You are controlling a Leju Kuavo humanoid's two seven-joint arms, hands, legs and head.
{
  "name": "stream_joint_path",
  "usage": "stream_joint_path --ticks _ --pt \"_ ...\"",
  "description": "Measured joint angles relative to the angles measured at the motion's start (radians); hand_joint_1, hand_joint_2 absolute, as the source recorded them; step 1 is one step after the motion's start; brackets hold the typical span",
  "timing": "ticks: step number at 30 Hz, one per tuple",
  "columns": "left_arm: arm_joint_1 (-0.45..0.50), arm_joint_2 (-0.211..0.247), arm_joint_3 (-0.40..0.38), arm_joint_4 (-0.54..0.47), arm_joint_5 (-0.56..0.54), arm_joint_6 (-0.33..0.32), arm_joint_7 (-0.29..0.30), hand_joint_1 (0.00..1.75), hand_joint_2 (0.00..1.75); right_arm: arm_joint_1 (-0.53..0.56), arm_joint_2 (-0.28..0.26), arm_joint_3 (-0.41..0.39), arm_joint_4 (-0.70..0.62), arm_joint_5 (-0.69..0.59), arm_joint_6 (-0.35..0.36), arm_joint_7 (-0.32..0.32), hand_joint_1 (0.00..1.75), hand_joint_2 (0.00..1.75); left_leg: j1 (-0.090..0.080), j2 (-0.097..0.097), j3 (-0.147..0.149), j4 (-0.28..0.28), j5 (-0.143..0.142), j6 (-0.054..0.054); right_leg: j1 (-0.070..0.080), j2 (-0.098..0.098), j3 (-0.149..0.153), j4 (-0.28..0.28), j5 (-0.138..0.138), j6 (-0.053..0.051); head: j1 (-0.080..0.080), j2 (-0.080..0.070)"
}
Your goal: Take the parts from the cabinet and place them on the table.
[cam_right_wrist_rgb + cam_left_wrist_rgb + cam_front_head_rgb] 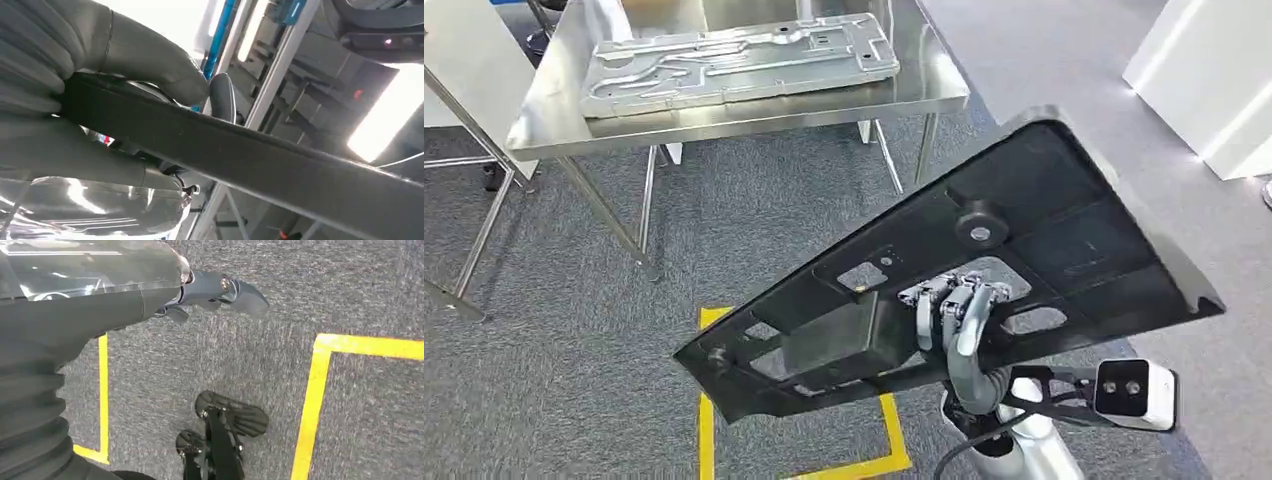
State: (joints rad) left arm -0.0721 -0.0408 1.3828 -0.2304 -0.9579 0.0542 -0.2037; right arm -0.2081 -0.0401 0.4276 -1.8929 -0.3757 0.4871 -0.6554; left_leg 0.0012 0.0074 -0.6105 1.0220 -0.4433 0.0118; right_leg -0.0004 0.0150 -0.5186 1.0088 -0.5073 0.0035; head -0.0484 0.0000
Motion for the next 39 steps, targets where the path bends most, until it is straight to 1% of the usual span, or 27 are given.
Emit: stream_joint_path --ticks 2,3,4,6,7,8,9,10,12,13,14,15,18,19,22,23,24,25,27,28,29,30,33,34,37,38,39 --pt "-0.001 0.000 0.000 0.000 0.000 0.000 0.000 0.00 1.75 -0.001 0.000 0.000 -0.001 0.000 0.000 0.000 1.75 1.75 0.007 -0.003 0.017 -0.009 0.000 0.010 0.002 -0.001 0.001 0.007 -0.003 0.009 0.000 0.000" --pt "-0.002 0.000 0.000 0.000 0.000 0.000 -0.001 0.00 1.75 -0.001 0.000 0.000 -0.001 -0.001 0.000 0.000 1.75 1.75 0.009 -0.003 0.027 -0.016 -0.002 0.016 -0.002 -0.004 -0.012 0.041 -0.006 0.015 0.000 0.000" --pt "-0.003 0.000 0.000 0.000 0.000 0.000 0.000 0.00 1.75 -0.003 -0.001 0.000 -0.002 -0.001 0.000 0.000 1.75 1.75 0.009 -0.002 0.031 -0.017 -0.005 0.021 -0.003 -0.005 -0.040 0.090 -0.019 0.017 0.000 0.000" --pt "-0.004 0.000 0.000 0.000 0.000 -0.001 0.000 0.00 1.75 0.001 -0.002 0.000 -0.003 -0.002 -0.001 0.000 1.75 1.75 0.009 -0.003 0.041 -0.017 -0.016 0.025 -0.008 -0.006 -0.141 0.246 -0.084 0.030 0.000 0.000" --pt "-0.002 0.000 0.000 0.000 0.000 -0.001 0.000 0.00 1.75 0.004 -0.004 0.000 -0.002 -0.002 -0.001 0.000 1.75 1.75 0.009 -0.003 0.046 -0.017 -0.022 0.025 -0.010 -0.007 -0.183 0.298 -0.106 0.035 0.000 0.000" --pt "-0.001 0.000 0.000 0.000 0.000 -0.001 0.000 0.00 1.75 0.006 -0.006 0.000 -0.002 -0.002 -0.002 0.000 1.75 1.75 0.009 -0.003 0.054 -0.017 -0.029 0.023 -0.012 -0.008 -0.204 0.309 -0.100 0.037 0.000 0.000" --pt "-0.001 0.000 0.000 0.000 0.000 0.001 0.000 0.00 1.75 0.007 -0.007 0.000 -0.002 -0.002 -0.002 0.000 1.75 1.75 0.010 -0.004 0.064 -0.017 -0.036 0.023 -0.013 -0.010 -0.202 0.277 -0.070 0.037 0.000 0.000" --pt "-0.001 -0.001 0.000 0.000 0.000 0.001 -0.001 0.00 1.75 0.008 -0.008 0.000 -0.003 -0.002 -0.002 0.000 1.75 1.75 0.010 -0.004 0.076 -0.017 -0.044 0.020 -0.014 -0.011 -0.181 0.211 -0.021 0.032 0.000 0.000" --pt "-0.001 -0.002 0.000 0.000 0.000 0.002 -0.003 0.00 1.75 0.010 -0.008 0.000 -0.003 -0.001 0.000 0.000 1.75 1.75 0.010 -0.005 0.095 -0.019 -0.062 0.012 -0.012 -0.015 -0.117 0.034 0.100 0.018 0.000 0.000" --pt "-0.002 -0.004 0.001 0.000 0.000 0.002 -0.003 0.00 1.75 0.012 -0.009 -0.001 -0.002 -0.001 0.000 0.000 1.75 1.75 0.006 -0.005 0.107 -0.014 -0.069 0.006 -0.006 -0.018 -0.118 0.018 0.081 0.015 0.000 0.000" --pt "-0.004 -0.004 0.001 0.000 0.000 0.002 -0.003 0.00 1.75 0.014 -0.009 -0.001 -0.002 0.001 0.001 0.000 1.75 1.75 0.006 -0.004 0.100 -0.020 -0.072 -0.001 -0.002 -0.018 -0.119 0.014 0.067 0.008 0.000 0.000" --pt "-0.002 -0.004 0.000 0.000 0.000 0.003 -0.004 0.00 1.75 0.017 -0.009 -0.001 -0.003 0.001 0.001 0.000 1.75 1.75 0.007 -0.002 0.102 -0.026 -0.076 -0.007 -0.001 -0.017 -0.117 0.010 0.085 0.001 0.000 0.000" --pt "-0.004 -0.004 0.000 0.000 0.000 0.003 -0.004 0.00 1.75 0.019 -0.010 -0.001 -0.004 0.001 0.004 0.000 1.75 1.75 0.011 -0.003 0.118 0.003 -0.083 -0.021 -0.007 -0.014 -0.084 -0.004 0.076 -0.019 0.000 0.000" --pt "-0.005 -0.005 0.000 0.000 -0.002 0.002 -0.005 0.00 1.75 0.016 -0.011 -0.001 -0.004 0.001 0.005 0.000 1.75 1.75 0.011 -0.003 0.094 0.052 -0.097 -0.021 -0.006 -0.015 -0.077 -0.005 0.071 -0.026 0.000 0.000" --pt "-0.002 -0.003 0.000 0.000 -0.002 0.001 -0.005 0.00 1.75 0.017 -0.014 -0.001 -0.001 -0.002 0.006 0.000 1.75 1.75 0.014 -0.003 -0.044 0.274 -0.192 -0.031 -0.002 -0.012 -0.060 -0.005 0.051 -0.032 0.000 0.000" --pt "0.001 -0.003 0.000 0.000 -0.002 0.001 -0.005 0.00 1.75 0.017 -0.015 -0.001 0.000 -0.002 0.000 0.000 1.75 1.75 0.014 -0.003 -0.070 0.297 -0.191 -0.032 -0.001 -0.009 -0.052 -0.005 0.044 -0.032 0.000 0.000" --pt "0.001 -0.003 0.000 0.000 -0.002 0.000 -0.005 0.00 1.75 0.017 -0.017 -0.001 0.001 0.001 -0.009 0.000 1.75 1.75 0.014 -0.003 -0.074 0.277 -0.168 -0.029 0.000 -0.007 -0.042 -0.005 0.037 -0.031 0.000 0.000" --pt "0.002 -0.003 0.000 0.000 -0.002 0.000 -0.006 0.00 1.75 0.016 -0.018 -0.001 0.001 0.006 -0.015 0.000 1.75 1.75 0.013 -0.003 -0.060 0.215 -0.118 -0.025 0.000 -0.013 -0.029 -0.005 0.027 -0.031 0.000 0.000" --pt "0.002 -0.003 0.000 0.000 -0.002 -0.001 -0.007 0.00 1.75 0.016 -0.020 -0.001 0.001 0.021 -0.026 0.000 1.75 1.75 0.009 0.016 -0.001 0.034 0.011 -0.013 0.002 -0.021 0.002 -0.005 0.005 -0.027 0.000 0.000" --pt "0.000 -0.002 0.000 0.000 -0.002 -0.002 -0.008 0.00 1.75 0.016 -0.023 -0.001 0.002 0.032 -0.031 0.000 1.75 1.75 -0.001 0.045 0.000 0.018 -0.002 -0.005 0.004 -0.026 0.011 -0.005 -0.002 -0.022 0.000 0.000" --pt "-0.004 -0.002 0.000 0.000 -0.002 -0.002 -0.009 0.00 1.75 0.017 -0.026 -0.001 0.002 0.037 -0.033 0.000 1.75 1.75 -0.006 0.047 0.001 0.004 -0.022 0.000 0.005 -0.029 0.007 -0.005 -0.005 -0.015 -0.001 0.000" --pt "-0.004 -0.002 0.000 0.000 -0.002 -0.002 -0.010 0.00 1.75 0.018 -0.028 -0.001 0.002 0.039 -0.032 0.000 1.75 1.75 -0.008 0.039 0.002 0.004 -0.002 0.006 0.007 -0.036 0.009 -0.006 -0.012 -0.007 0.000 0.000" --pt "0.002 -0.003 0.001 0.000 -0.002 -0.003 -0.010 0.00 1.75 0.020 -0.032 -0.003 -0.004 0.025 -0.026 0.000 1.75 1.75 0.003 0.018 0.027 -0.011 -0.003 0.019 0.006 -0.040 0.020 0.015 -0.020 0.009 0.000 0.000" --pt "0.001 -0.003 0.001 0.000 -0.002 -0.003 -0.010 0.00 1.75 0.018 -0.032 -0.004 -0.007 0.020 -0.021 0.000 1.75 1.75 0.005 0.016 0.035 -0.015 -0.006 0.024 0.004 -0.029 0.002 0.054 -0.028 0.015 0.000 0.000" --pt "-0.001 -0.003 0.000 0.000 -0.002 -0.003 -0.009 0.00 1.75 0.024 -0.033 -0.008 -0.008 0.014 -0.019 0.000 1.75 1.75 0.006 0.007 0.047 -0.017 -0.020 0.028 -0.005 -0.020 -0.146 0.276 -0.116 0.027 0.000 0.000" --pt "0.000 -0.003 0.000 0.000 -0.002 -0.003 -0.009 0.00 1.75 0.027 -0.033 -0.009 -0.008 0.013 -0.019 0.000 1.75 1.75 0.006 0.005 0.053 -0.017 -0.026 0.028 -0.007 -0.020 -0.184 0.316 -0.125 0.031 0.000 0.000" --pt "0.001 -0.003 0.001 0.000 -0.002 -0.003 -0.009 0.00 1.75 0.028 -0.034 -0.009 -0.008 0.013 -0.019 0.000 1.75 1.75 0.007 0.003 0.062 -0.017 -0.033 0.026 -0.008 -0.020 -0.198 0.310 -0.106 0.034 0.000 0.000"
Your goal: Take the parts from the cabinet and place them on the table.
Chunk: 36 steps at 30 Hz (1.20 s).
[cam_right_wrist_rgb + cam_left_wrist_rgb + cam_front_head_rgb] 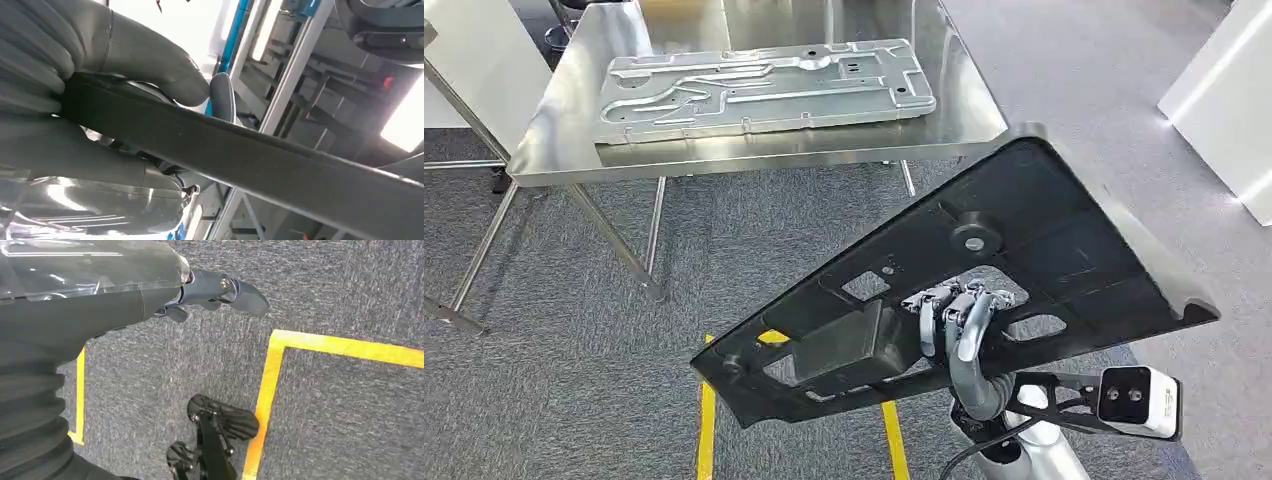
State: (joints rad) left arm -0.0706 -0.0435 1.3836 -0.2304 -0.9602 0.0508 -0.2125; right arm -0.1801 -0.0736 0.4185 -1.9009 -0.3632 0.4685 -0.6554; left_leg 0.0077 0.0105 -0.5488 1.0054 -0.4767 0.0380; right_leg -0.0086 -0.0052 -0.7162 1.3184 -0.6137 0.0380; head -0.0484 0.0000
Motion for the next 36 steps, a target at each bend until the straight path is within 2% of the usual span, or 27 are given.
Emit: stream_joint_path --ticks 2,3,4,5,6,8,9,10,13,14,15,16,19,20,21,22,23,24,25,26,28,29,30,31,32,34,36 --pt "-0.001 0.000 0.000 0.000 0.000 0.000 0.000 0.00 1.75 -0.001 0.000 -0.002 0.000 -0.002 0.001 0.000 1.75 1.75 0.001 -0.004 0.024 0.000 -0.016 -0.005 -0.002 0.000 0.033 -0.127 0.104 -0.005 0.000 0.000" --pt "-0.001 0.000 0.000 0.000 0.000 -0.001 0.001 0.00 1.75 -0.002 0.000 -0.002 0.000 -0.003 0.001 0.000 1.75 1.75 0.001 -0.005 0.038 0.000 -0.025 -0.009 -0.002 0.000 0.062 -0.213 0.166 -0.010 0.000 0.000" --pt "0.000 0.000 0.000 0.000 0.001 -0.002 0.002 0.00 1.75 -0.003 0.000 -0.002 0.000 -0.005 0.001 0.000 1.75 1.75 0.000 -0.006 0.042 -0.001 -0.033 -0.014 -0.001 -0.001 0.076 -0.285 0.211 -0.017 0.000 0.000" --pt "-0.003 0.000 0.000 0.000 0.001 -0.002 0.003 0.00 1.75 -0.006 0.000 -0.003 0.000 -0.007 0.000 0.000 1.75 1.75 -0.004 -0.007 0.044 0.001 -0.039 -0.022 0.006 -0.002 0.077 -0.298 0.181 -0.024 0.000 0.000" --pt "-0.004 0.000 0.000 0.000 0.001 -0.002 0.003 0.00 1.75 -0.006 0.000 -0.004 -0.002 -0.009 -0.001 0.001 1.75 1.75 -0.004 -0.006 0.042 -0.003 -0.042 -0.028 0.007 0.000 0.079 -0.294 0.194 -0.032 0.000 0.000" --pt "-0.003 0.000 0.000 0.000 0.000 -0.002 0.004 0.00 1.75 -0.006 0.000 -0.004 -0.003 -0.011 -0.002 0.001 1.75 1.75 -0.005 -0.005 0.054 0.002 -0.038 -0.039 0.005 0.005 0.084 -0.300 0.190 -0.044 0.000 0.000" --pt "-0.005 0.000 0.000 0.000 0.000 -0.002 0.004 0.00 1.75 -0.006 0.001 -0.004 -0.004 -0.011 -0.003 0.001 1.75 1.75 -0.004 -0.005 0.053 0.010 -0.042 -0.044 0.001 0.007 0.099 -0.305 0.190 -0.051 0.000 0.000" --pt "-0.005 -0.001 0.000 0.000 0.000 0.000 0.004 0.00 1.75 -0.007 0.000 -0.004 -0.004 -0.008 -0.004 0.001 1.75 1.75 0.000 -0.006 0.041 0.048 -0.049 -0.045 0.001 0.004 0.111 -0.311 0.186 -0.057 0.000 0.000" --pt "-0.005 -0.001 0.000 0.000 0.000 0.004 0.005 0.00 1.75 -0.006 0.003 -0.004 -0.004 -0.002 -0.005 0.000 1.75 1.75 0.002 -0.006 -0.088 0.264 -0.143 -0.057 0.004 0.005 0.124 -0.312 0.172 -0.068 0.000 0.000" --pt "-0.003 -0.001 0.000 0.000 0.000 0.005 0.006 0.00 1.75 -0.003 0.003 -0.004 -0.003 0.000 -0.005 0.000 1.75 1.75 0.002 -0.006 -0.124 0.311 -0.160 -0.059 0.005 0.007 0.128 -0.312 0.167 -0.069 0.000 0.000" --pt "-0.001 -0.001 0.000 0.000 0.000 0.005 0.006 0.00 1.75 -0.001 0.003 -0.004 -0.003 0.000 -0.006 0.000 1.75 1.75 0.002 -0.006 -0.143 0.319 -0.151 -0.060 0.006 0.008 0.134 -0.312 0.163 -0.069 0.000 0.000" --pt "0.000 -0.001 0.000 0.000 0.000 0.005 0.006 0.00 1.75 0.000 0.003 -0.004 -0.003 0.001 -0.006 0.000 1.75 1.75 0.002 -0.006 -0.140 0.284 -0.115 -0.058 0.007 0.010 0.142 -0.312 0.157 -0.068 0.000 0.000" --pt "0.000 0.000 0.000 0.000 0.000 0.008 0.007 0.00 1.75 -0.001 0.003 -0.004 -0.003 0.003 -0.006 0.000 1.75 1.75 0.000 -0.006 -0.064 0.049 0.055 -0.037 0.009 0.010 0.165 -0.312 0.140 -0.063 0.000 0.000" --pt "-0.001 0.000 0.000 0.000 0.000 0.010 0.008 0.00 1.75 0.000 0.003 -0.004 0.000 0.004 -0.005 0.000 1.75 1.75 -0.008 -0.006 -0.062 0.020 0.023 -0.035 0.015 0.012 0.169 -0.305 0.136 -0.058 0.000 0.000" --pt "-0.003 0.000 0.000 0.000 0.000 0.011 0.008 0.00 1.75 0.000 0.003 -0.004 0.000 0.004 -0.004 0.000 1.75 1.75 -0.008 -0.007 -0.062 0.025 0.009 -0.030 0.015 0.013 0.163 -0.306 0.132 -0.052 0.000 0.000" --pt "0.000 0.000 0.000 0.000 0.001 0.011 0.007 0.00 1.75 0.000 0.003 -0.004 0.001 0.004 -0.002 0.000 1.75 1.75 -0.008 -0.007 -0.057 0.023 0.032 -0.025 0.015 0.014 0.165 -0.306 0.128 -0.045 0.000 0.000" --pt "0.002 0.000 0.000 0.000 0.001 0.011 0.007 0.00 1.75 0.000 0.003 -0.004 0.001 0.004 -0.001 0.000 1.75 1.75 -0.009 -0.008 -0.056 0.023 0.031 -0.021 0.014 0.013 0.169 -0.309 0.125 -0.041 0.000 0.000" --pt "0.000 -0.001 0.000 0.000 0.001 0.011 0.007 0.00 1.75 -0.001 0.003 -0.004 0.000 0.004 -0.001 0.000 1.75 1.75 0.001 -0.010 -0.047 0.011 0.036 -0.015 0.021 0.013 0.173 -0.309 0.120 -0.033 0.000 0.000" --pt "-0.001 -0.002 0.000 0.000 0.001 0.011 0.005 0.00 1.75 0.000 0.003 -0.004 -0.001 0.005 -0.002 0.000 1.75 1.75 0.002 -0.009 -0.040 0.004 0.039 -0.013 0.016 0.012 0.172 -0.292 0.112 -0.028 0.000 0.000" --pt "-0.003 -0.002 0.000 0.000 0.000 0.010 0.005 0.00 1.75 -0.002 0.003 -0.004 -0.002 0.008 -0.004 0.000 1.75 1.75 0.003 -0.008 -0.036 0.002 0.036 -0.008 0.014 0.010 0.149 -0.249 0.088 -0.022 0.000 0.000" --pt "-0.005 -0.002 0.000 0.000 0.000 0.010 0.005 0.00 1.75 0.003 0.003 -0.005 -0.003 0.014 -0.008 0.000 1.75 1.75 0.002 -0.009 -0.032 0.002 0.031 -0.002 0.008 0.011 0.062 -0.096 0.021 -0.015 0.000 0.000" --pt "-0.005 -0.002 0.000 0.000 -0.001 0.010 0.005 0.00 1.75 0.008 0.003 -0.005 -0.003 0.018 -0.011 0.000 1.75 1.75 0.002 -0.009 -0.029 0.002 0.027 -0.001 0.005 0.011 0.018 -0.028 0.003 -0.012 0.000 0.000" --pt "-0.004 -0.002 0.000 0.000 -0.005 0.009 0.006 0.00 1.75 0.012 0.003 -0.005 -0.003 0.023 -0.012 0.000 1.75 1.75 0.002 -0.009 -0.025 0.003 0.023 -0.002 0.002 0.010 -0.005 -0.003 0.011 -0.010 0.000 0.000" --pt "-0.003 -0.002 0.000 0.000 -0.006 0.009 0.006 0.00 1.75 0.015 0.003 -0.005 -0.004 0.025 -0.015 0.000 1.75 1.75 0.002 -0.009 -0.018 0.003 0.018 -0.003 0.000 0.010 -0.002 -0.029 0.045 -0.009 0.000 0.000" --pt "-0.004 -0.002 0.000 0.000 -0.007 0.008 0.005 0.00 1.75 0.017 0.003 -0.005 -0.007 0.027 -0.018 0.000 1.75 1.75 0.003 -0.011 -0.011 0.003 0.013 -0.005 -0.003 0.010 0.023 -0.092 0.092 -0.009 0.000 0.000" --pt "-0.005 -0.002 0.000 0.000 -0.010 0.005 0.005 0.00 1.75 0.018 0.003 -0.005 -0.016 0.034 -0.019 0.000 1.75 1.75 0.002 -0.012 0.006 0.002 0.001 -0.011 -0.004 0.007 0.102 -0.270 0.189 -0.016 0.000 0.000" --pt "-0.007 -0.002 0.000 0.000 -0.011 0.004 0.006 0.00 1.75 0.020 0.005 -0.006 -0.022 0.038 -0.019 0.000 1.75 1.75 -0.004 -0.013 0.007 0.007 -0.009 -0.023 0.004 0.005 0.115 -0.306 0.176 -0.024 0.000 0.000"
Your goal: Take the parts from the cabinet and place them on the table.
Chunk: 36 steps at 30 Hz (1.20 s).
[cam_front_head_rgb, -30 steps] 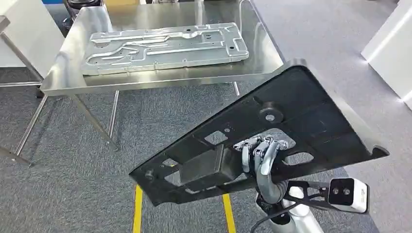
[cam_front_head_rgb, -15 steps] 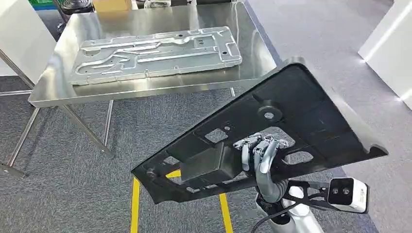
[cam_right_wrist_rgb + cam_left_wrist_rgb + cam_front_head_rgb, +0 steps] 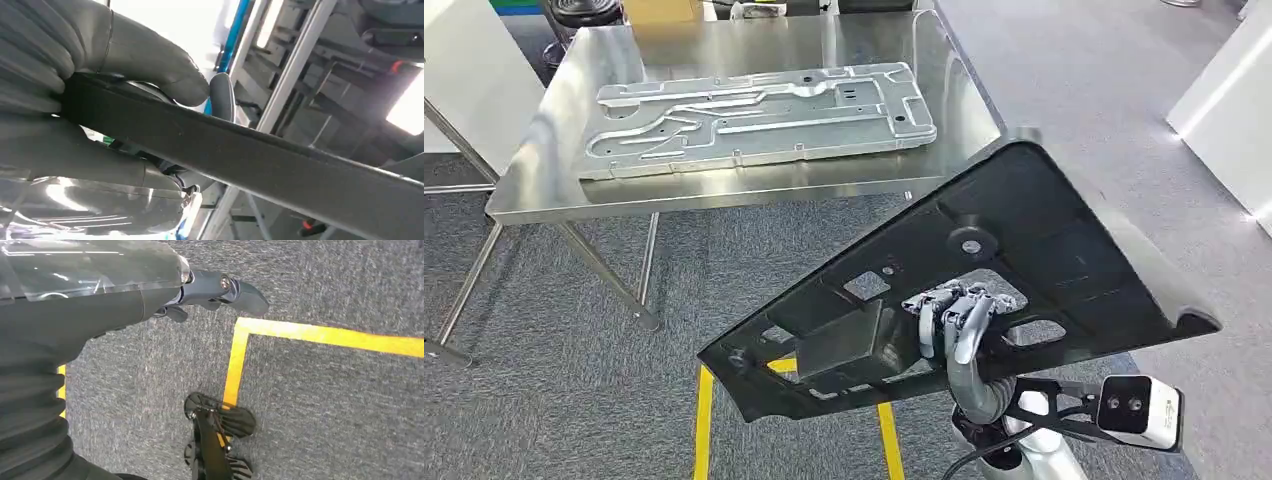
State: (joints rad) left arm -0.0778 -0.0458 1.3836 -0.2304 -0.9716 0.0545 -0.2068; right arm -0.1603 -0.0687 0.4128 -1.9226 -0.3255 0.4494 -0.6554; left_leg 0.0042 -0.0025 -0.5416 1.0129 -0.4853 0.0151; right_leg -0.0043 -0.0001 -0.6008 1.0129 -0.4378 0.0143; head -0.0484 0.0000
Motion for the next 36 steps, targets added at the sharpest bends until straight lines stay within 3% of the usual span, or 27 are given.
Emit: stream_joint_path --ticks 3,4,6,7,9,10,11,12,14,15,16,19,21,22,24,25,26,27,29,30,31,34,36 --pt "0.000 0.000 0.000 0.000 -0.003 0.000 0.001 0.00 1.75 0.010 0.002 -0.001 -0.011 0.002 0.001 0.000 1.75 1.75 0.005 0.000 0.004 -0.009 -0.004 -0.012 0.005 0.004 0.000 0.002 -0.006 -0.012 0.000 0.000" --pt "-0.001 0.000 0.000 0.000 -0.003 0.000 0.001 0.00 1.75 0.010 0.003 -0.001 -0.014 0.002 0.001 0.000 1.75 1.75 0.002 0.001 0.009 -0.012 -0.006 -0.019 0.000 0.005 0.004 -0.005 -0.005 -0.019 0.000 0.000" --pt "-0.003 -0.001 -0.001 0.000 -0.005 -0.002 0.001 0.00 1.75 0.011 0.008 -0.001 -0.021 0.003 0.001 0.000 1.75 1.75 0.006 0.002 0.000 0.030 -0.033 -0.027 -0.007 0.004 0.023 -0.019 -0.004 -0.028 0.000 0.000" --pt "-0.003 -0.001 -0.001 0.000 -0.005 -0.002 0.002 0.00 1.75 0.011 0.012 -0.001 -0.023 0.003 0.002 0.000 1.75 1.75 0.008 0.002 -0.033 0.097 -0.067 -0.031 -0.007 0.002 0.027 -0.019 -0.008 -0.036 0.000 0.000" --pt "-0.002 -0.001 -0.001 0.000 -0.005 0.001 0.004 0.00 1.75 0.017 0.014 -0.002 -0.023 0.008 0.001 0.000 1.75 1.75 0.008 0.002 -0.126 0.262 -0.127 -0.040 -0.005 0.002 0.033 -0.019 -0.014 -0.039 0.000 0.000" --pt "-0.001 -0.001 -0.001 0.000 -0.005 0.002 0.007 0.00 1.75 0.022 0.014 -0.002 -0.023 0.009 0.001 0.000 1.75 1.75 0.009 0.002 -0.158 0.307 -0.131 -0.042 -0.005 0.002 0.036 -0.019 -0.018 -0.038 0.000 0.000" --pt "0.001 -0.001 -0.001 0.000 -0.005 0.005 0.010 0.00 1.75 0.029 0.014 -0.004 -0.023 0.012 0.003 0.000 1.75 1.75 0.009 0.002 -0.165 0.301 -0.107 -0.042 -0.005 0.003 0.042 -0.019 -0.022 -0.037 0.000 0.000" --pt "0.001 -0.001 -0.001 0.000 -0.005 0.006 0.011 0.00 1.75 0.034 0.014 -0.005 -0.023 0.015 0.008 0.000 1.75 1.75 0.010 0.002 -0.148 0.248 -0.063 -0.041 -0.005 0.004 0.049 -0.018 -0.027 -0.036 0.000 0.000" --pt "0.001 -0.001 -0.001 0.000 -0.005 0.008 0.012 0.00 1.75 0.038 0.014 -0.008 -0.023 0.015 0.012 0.000 1.75 1.75 0.010 0.002 -0.075 0.075 0.037 -0.035 -0.005 0.004 0.067 -0.018 -0.039 -0.031 0.000 0.000" --pt "0.001 -0.001 -0.001 0.000 -0.004 0.008 0.012 0.00 1.75 0.038 0.014 -0.010 -0.023 0.015 0.014 0.000 1.75 1.75 0.009 0.002 -0.050 0.011 0.052 -0.029 -0.004 0.004 0.070 -0.018 -0.044 -0.026 0.000 0.000" --pt "-0.001 -0.001 -0.001 0.000 -0.004 0.008 0.013 0.00 1.75 0.039 0.015 -0.012 -0.023 0.015 0.015 0.000 1.75 1.75 0.003 0.001 -0.041 0.000 0.043 -0.020 0.002 0.008 0.071 -0.013 -0.050 -0.019 0.000 0.000" --pt "-0.001 -0.001 0.000 0.000 -0.004 0.008 0.015 0.00 1.75 0.040 0.015 -0.012 -0.024 0.015 0.016 0.000 1.75 1.75 0.000 0.000 -0.042 0.002 0.038 -0.001 0.000 0.007 0.074 -0.021 -0.053 -0.002 0.000 0.000" --pt "-0.002 -0.002 -0.001 0.000 -0.004 0.008 0.015 0.00 1.75 0.040 0.014 -0.013 -0.028 0.015 0.016 0.000 1.75 1.75 0.007 0.000 -0.030 -0.012 0.043 0.010 -0.003 0.006 0.072 0.005 -0.070 0.011 0.000 0.000" --pt "-0.003 -0.002 -0.001 0.000 -0.003 0.008 0.015 0.00 1.75 0.039 0.014 -0.015 -0.028 0.015 0.021 0.000 1.75 1.75 0.007 0.001 -0.027 -0.012 0.039 0.018 -0.003 0.005 0.041 0.063 -0.102 0.015 0.000 0.000" --pt "-0.003 -0.002 0.000 0.000 -0.002 0.009 0.014 0.00 1.75 0.046 0.014 -0.023 -0.027 0.015 0.034 0.000 1.75 1.75 0.005 0.002 -0.025 -0.012 0.035 0.023 -0.005 0.005 -0.053 0.228 -0.169 0.022 0.000 0.000" --pt "-0.002 -0.002 0.000 0.000 -0.002 0.010 0.011 0.00 1.75 0.051 0.014 -0.028 -0.026 0.015 0.043 0.000 1.75 1.75 0.004 0.001 -0.024 -0.012 0.032 0.023 -0.006 0.005 -0.097 0.293 -0.182 0.023 0.000 0.000" --pt "-0.001 -0.002 0.000 0.000 -0.002 0.013 0.010 0.00 1.75 0.054 0.014 -0.034 -0.024 0.020 0.053 0.000 1.75 1.75 0.004 0.000 -0.020 -0.012 0.028 0.023 -0.007 0.005 -0.113 0.302 -0.167 0.023 0.000 0.000" --pt "0.000 -0.003 0.000 0.000 -0.002 0.013 0.008 0.00 1.75 0.057 0.014 -0.041 -0.022 0.026 0.061 0.000 1.75 1.75 0.004 -0.001 -0.014 -0.012 0.024 0.022 -0.007 0.005 -0.106 0.269 -0.131 0.021 0.000 0.000" --pt "0.001 -0.004 0.000 0.000 -0.004 0.012 0.004 0.00 1.75 0.064 0.015 -0.054 -0.021 0.036 0.074 0.000 1.75 1.75 0.003 -0.003 0.003 -0.012 0.014 0.019 -0.006 0.005 -0.037 0.103 -0.025 0.010 0.000 0.000" --pt "0.000 -0.005 -0.001 0.000 -0.005 0.010 0.002 0.00 1.75 0.067 0.015 -0.063 -0.021 0.039 0.077 0.000 1.75 1.75 0.003 -0.004 0.009 -0.012 0.009 0.016 -0.002 0.005 0.000 0.018 0.015 0.000 0.000 0.000" --pt "-0.001 -0.010 -0.001 0.000 -0.006 0.008 0.001 0.00 1.75 0.070 0.015 -0.069 -0.021 0.040 0.081 0.000 1.75 1.75 -0.004 -0.004 0.010 -0.007 0.002 0.009 0.004 0.002 0.010 -0.006 -0.001 -0.005 0.000 0.000" --pt "-0.001 -0.009 -0.001 0.000 -0.006 0.006 0.000 0.00 1.75 0.088 0.017 -0.084 -0.023 0.043 0.090 0.000 1.75 1.75 0.002 -0.003 0.014 -0.015 -0.006 -0.007 0.009 0.005 0.010 -0.007 -0.007 -0.015 0.000 0.000" --pt "-0.004 -0.008 -0.002 0.000 -0.007 0.005 0.000 0.00 1.75 0.094 0.018 -0.090 -0.024 0.044 0.095 0.000 1.75 1.75 0.002 -0.003 0.019 -0.002 -0.016 -0.018 -0.004 0.005 0.026 -0.026 -0.003 -0.024 0.000 0.000"
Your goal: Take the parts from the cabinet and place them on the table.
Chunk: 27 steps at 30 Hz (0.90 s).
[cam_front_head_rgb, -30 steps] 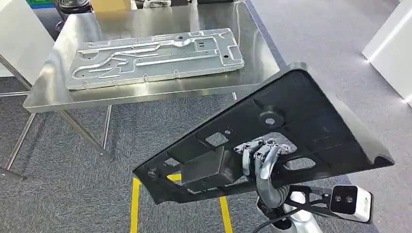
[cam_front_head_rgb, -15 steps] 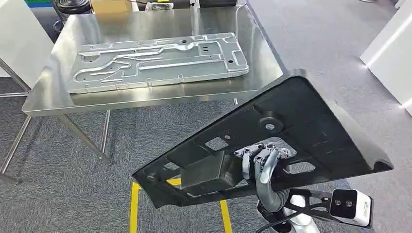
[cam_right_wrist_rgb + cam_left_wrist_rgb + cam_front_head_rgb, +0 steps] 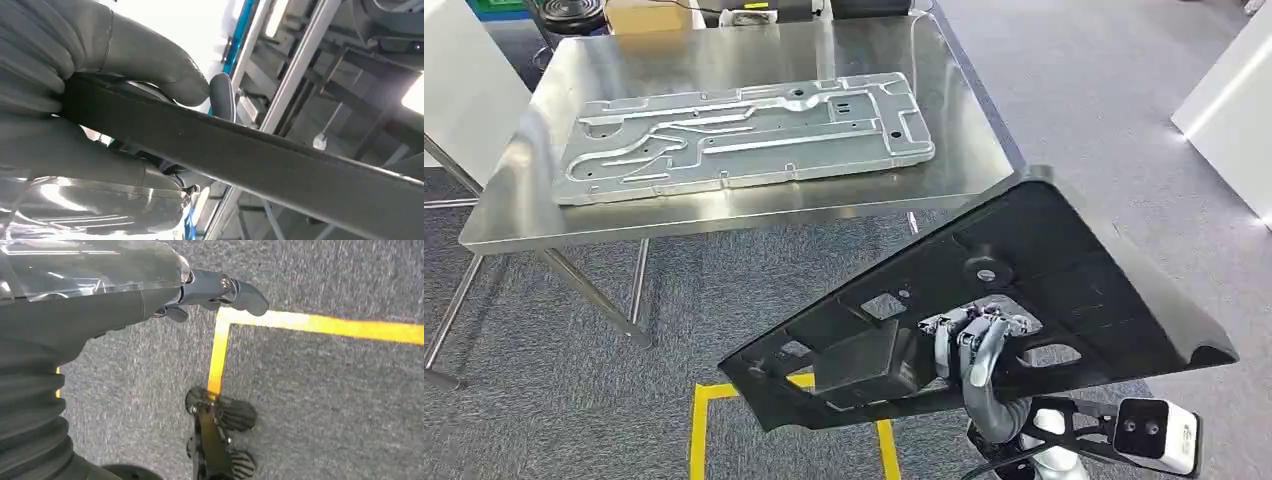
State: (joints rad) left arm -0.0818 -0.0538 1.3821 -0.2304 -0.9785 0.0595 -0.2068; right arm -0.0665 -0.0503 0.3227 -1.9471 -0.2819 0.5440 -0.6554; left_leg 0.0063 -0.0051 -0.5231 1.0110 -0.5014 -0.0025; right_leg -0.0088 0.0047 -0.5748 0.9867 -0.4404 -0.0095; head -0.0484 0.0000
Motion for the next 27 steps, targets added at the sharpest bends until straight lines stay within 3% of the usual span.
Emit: stream_joint_path --ticks 1,3,4,5,6,7,9,10,11,14,16,18,19,20,21,22,24,25,26,27 --pt "-0.001 -0.001 0.000 0.000 -0.003 -0.002 0.000 0.00 1.75 -0.002 0.003 -0.003 0.000 0.000 0.004 0.000 1.75 1.75 -0.001 0.001 -0.019 0.046 -0.027 -0.003 -0.001 -0.001 0.007 -0.002 -0.004 -0.007 0.000 0.000" --pt "-0.001 -0.001 0.000 0.000 -0.004 -0.005 0.000 0.00 1.75 -0.004 0.010 -0.005 0.002 0.000 0.000 0.000 1.75 1.75 0.005 0.001 -0.109 0.214 -0.101 -0.011 0.000 -0.002 0.014 -0.002 -0.011 -0.012 0.000 0.000" --pt "0.000 -0.001 0.000 0.000 -0.008 -0.005 0.000 0.00 1.75 -0.006 0.010 -0.004 0.004 -0.002 -0.014 0.000 1.75 1.75 0.005 0.001 -0.153 0.285 -0.120 -0.015 0.000 -0.002 0.017 -0.001 -0.015 -0.012 0.000 0.000" --pt "0.001 -0.001 -0.001 0.000 -0.010 -0.006 0.000 0.00 1.75 -0.007 0.010 -0.004 0.005 -0.003 -0.026 0.000 1.75 1.75 0.006 0.001 -0.180 0.318 -0.117 -0.017 0.000 -0.001 0.021 0.000 -0.020 -0.011 0.000 0.000" --pt "0.002 -0.001 -0.001 0.000 -0.011 -0.007 0.000 0.00 1.75 -0.007 0.010 -0.004 0.005 -0.003 -0.035 0.000 1.75 1.75 0.007 0.001 -0.182 0.299 -0.085 -0.018 0.000 -0.001 0.028 0.000 -0.025 -0.010 0.000 0.000" --pt "0.002 -0.001 -0.002 0.000 -0.013 -0.007 0.000 0.00 1.75 -0.008 0.010 -0.004 0.005 -0.004 -0.045 0.000 1.75 1.75 0.009 0.001 -0.159 0.232 -0.033 -0.018 -0.001 0.000 0.036 0.001 -0.032 -0.008 0.000 0.000" --pt "0.001 0.001 -0.006 0.000 -0.017 -0.007 0.000 0.00 1.75 -0.016 0.010 -0.002 0.005 -0.005 -0.059 0.000 1.75 1.75 0.011 0.003 -0.082 0.046 0.075 -0.016 -0.002 0.000 0.055 0.007 -0.049 -0.001 0.000 0.000" --pt "0.001 0.000 -0.008 0.000 -0.019 -0.008 0.000 0.00 1.75 -0.021 0.010 -0.001 0.005 -0.005 -0.061 0.000 1.75 1.75 0.008 0.002 -0.068 0.019 0.063 -0.012 0.005 0.000 0.056 0.010 -0.056 0.007 0.000 0.000" --pt "-0.001 0.000 -0.009 0.000 -0.019 -0.008 0.000 0.00 1.75 -0.025 0.010 0.000 0.005 -0.005 -0.063 0.000 1.75 1.75 0.005 0.000 -0.069 0.013 0.065 -0.001 0.006 0.004 0.052 0.013 -0.058 0.011 0.000 0.000" --pt "0.001 0.000 -0.016 0.000 -0.021 -0.008 0.000 0.00 1.75 -0.031 0.010 0.002 0.005 -0.008 -0.069 0.000 1.75 1.75 0.001 -0.001 -0.072 0.011 0.060 0.016 0.003 0.002 0.055 0.007 -0.062 0.028 0.000 0.000" --pt "-0.002 0.000 -0.021 0.000 -0.023 -0.010 0.000 0.00 1.75 -0.036 0.010 0.003 0.000 -0.009 -0.080 0.000 1.75 1.75 0.007 -0.001 -0.060 0.001 0.060 0.028 -0.001 0.000 0.043 0.046 -0.083 0.039 0.000 0.000" --pt "-0.004 0.001 -0.023 0.000 -0.024 -0.011 0.000 0.00 1.75 -0.038 0.010 0.004 -0.004 -0.011 -0.084 0.000 1.75 1.75 0.006 0.000 -0.055 0.001 0.053 0.037 -0.003 0.000 -0.047 0.206 -0.155 0.046 0.000 0.000" --pt "-0.004 0.001 -0.023 0.000 -0.024 -0.011 0.000 0.00 1.75 -0.036 0.010 0.005 -0.004 -0.011 -0.086 0.000 1.75 1.75 0.004 0.000 -0.052 0.001 0.049 0.039 -0.004 0.000 -0.096 0.285 -0.180 0.047 0.000 0.000" --pt "-0.003 0.001 -0.023 0.000 -0.023 -0.011 0.002 0.00 1.75 -0.035 0.010 0.005 -0.004 -0.011 -0.086 0.000 1.75 1.75 0.003 0.000 -0.049 0.002 0.045 0.039 -0.004 0.000 -0.133 0.336 -0.184 0.048 0.000 0.000" --pt "-0.003 0.001 -0.023 0.000 -0.023 -0.010 0.003 0.00 1.75 -0.034 0.010 0.005 -0.004 -0.011 -0.087 0.000 1.75 1.75 0.002 -0.001 -0.043 0.002 0.041 0.039 -0.004 0.000 -0.147 0.339 -0.164 0.047 0.000 0.000" --pt "-0.003 0.001 -0.023 0.000 -0.023 -0.010 0.003 0.00 1.75 -0.035 0.010 0.006 -0.004 -0.011 -0.087 0.000 1.75 1.75 0.001 -0.002 -0.034 0.002 0.035 0.039 -0.004 0.000 -0.134 0.290 -0.114 0.043 0.000 0.000" --pt "-0.003 0.000 -0.024 0.000 -0.023 -0.011 0.004 0.00 1.75 -0.035 0.010 0.006 -0.004 -0.011 -0.087 0.000 1.75 1.75 -0.001 -0.004 -0.012 0.002 0.023 0.035 0.001 0.000 -0.061 0.109 0.001 0.027 0.000 0.000" --pt "-0.003 -0.002 -0.024 0.000 -0.023 -0.011 0.004 0.00 1.75 -0.036 0.010 0.007 -0.004 -0.011 -0.088 0.000 1.75 1.75 0.000 -0.004 -0.012 -0.001 0.017 0.033 0.008 -0.001 -0.034 0.042 0.018 0.014 0.000 0.000" --pt "-0.006 -0.004 -0.024 0.000 -0.023 -0.011 0.004 0.00 1.75 -0.037 0.010 0.007 -0.005 -0.011 -0.089 0.000 1.75 1.75 -0.008 -0.005 -0.009 0.005 0.011 0.025 0.012 -0.003 -0.027 0.025 0.008 0.009 0.000 0.000" --pt "-0.006 -0.003 -0.024 0.000 -0.022 -0.011 0.005 0.00 1.75 -0.037 0.010 0.007 -0.006 -0.011 -0.089 0.000 1.75 1.75 -0.001 -0.005 -0.011 0.001 0.011 0.021 0.014 -0.002 -0.030 0.029 0.008 0.010 0.000 0.000"
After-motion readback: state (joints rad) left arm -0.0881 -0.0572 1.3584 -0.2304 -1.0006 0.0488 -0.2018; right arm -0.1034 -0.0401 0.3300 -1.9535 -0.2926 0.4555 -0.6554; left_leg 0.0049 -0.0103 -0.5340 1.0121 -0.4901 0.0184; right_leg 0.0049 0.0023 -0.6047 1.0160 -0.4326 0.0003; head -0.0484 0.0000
